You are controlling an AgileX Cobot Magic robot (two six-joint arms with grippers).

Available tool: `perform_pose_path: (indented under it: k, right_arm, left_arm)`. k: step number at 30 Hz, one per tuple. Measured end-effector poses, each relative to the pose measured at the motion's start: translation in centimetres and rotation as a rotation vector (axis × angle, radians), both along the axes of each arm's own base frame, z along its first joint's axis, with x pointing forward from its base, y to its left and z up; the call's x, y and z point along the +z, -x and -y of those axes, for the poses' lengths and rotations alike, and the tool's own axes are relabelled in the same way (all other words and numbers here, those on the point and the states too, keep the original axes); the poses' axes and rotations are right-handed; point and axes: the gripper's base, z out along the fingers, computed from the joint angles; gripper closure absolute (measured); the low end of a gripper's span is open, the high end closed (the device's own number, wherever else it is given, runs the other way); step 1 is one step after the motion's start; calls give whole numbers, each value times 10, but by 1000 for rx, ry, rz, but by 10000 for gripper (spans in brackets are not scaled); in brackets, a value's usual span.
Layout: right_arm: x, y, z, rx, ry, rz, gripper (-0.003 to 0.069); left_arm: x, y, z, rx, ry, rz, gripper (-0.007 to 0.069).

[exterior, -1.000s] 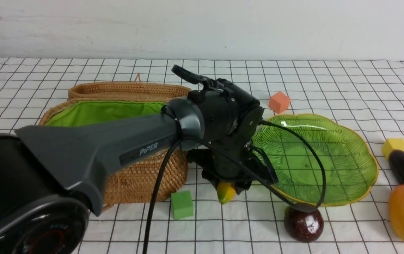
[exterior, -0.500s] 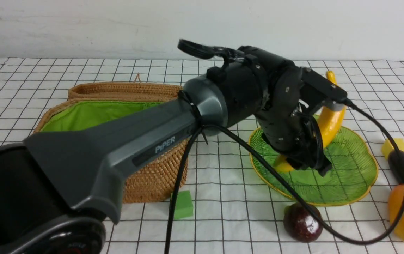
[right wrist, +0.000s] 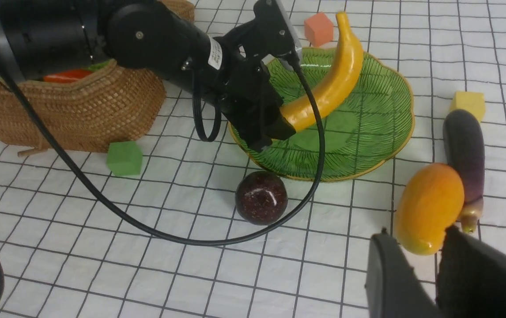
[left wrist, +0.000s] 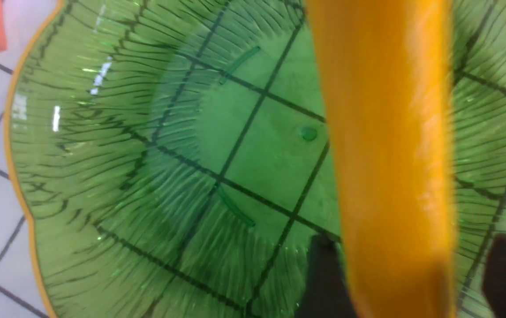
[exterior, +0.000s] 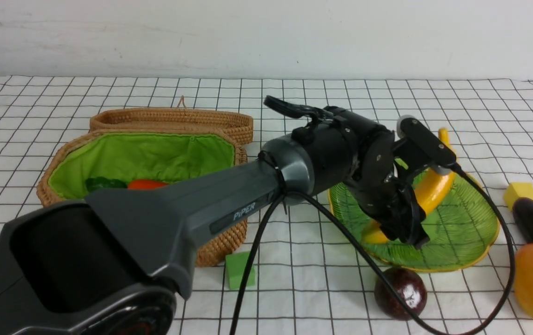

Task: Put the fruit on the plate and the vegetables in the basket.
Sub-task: Use the left arm to grab a banana and put it into the right plate, then use the right arm to grab a mangosteen and put it into the right plate

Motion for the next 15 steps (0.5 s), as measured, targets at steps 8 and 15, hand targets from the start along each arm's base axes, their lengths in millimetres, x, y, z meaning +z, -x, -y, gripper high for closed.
perform_pose_path:
  k: [8, 15]
  right_arm:
    - [0, -1, 0, 1, -1, -2, 459]
    - [-1, -27, -10, 19, 5, -102, 458]
  left_arm:
    - [23, 7, -9, -1, -22, -22, -36]
    - [128, 44, -51, 91, 34, -76, 154]
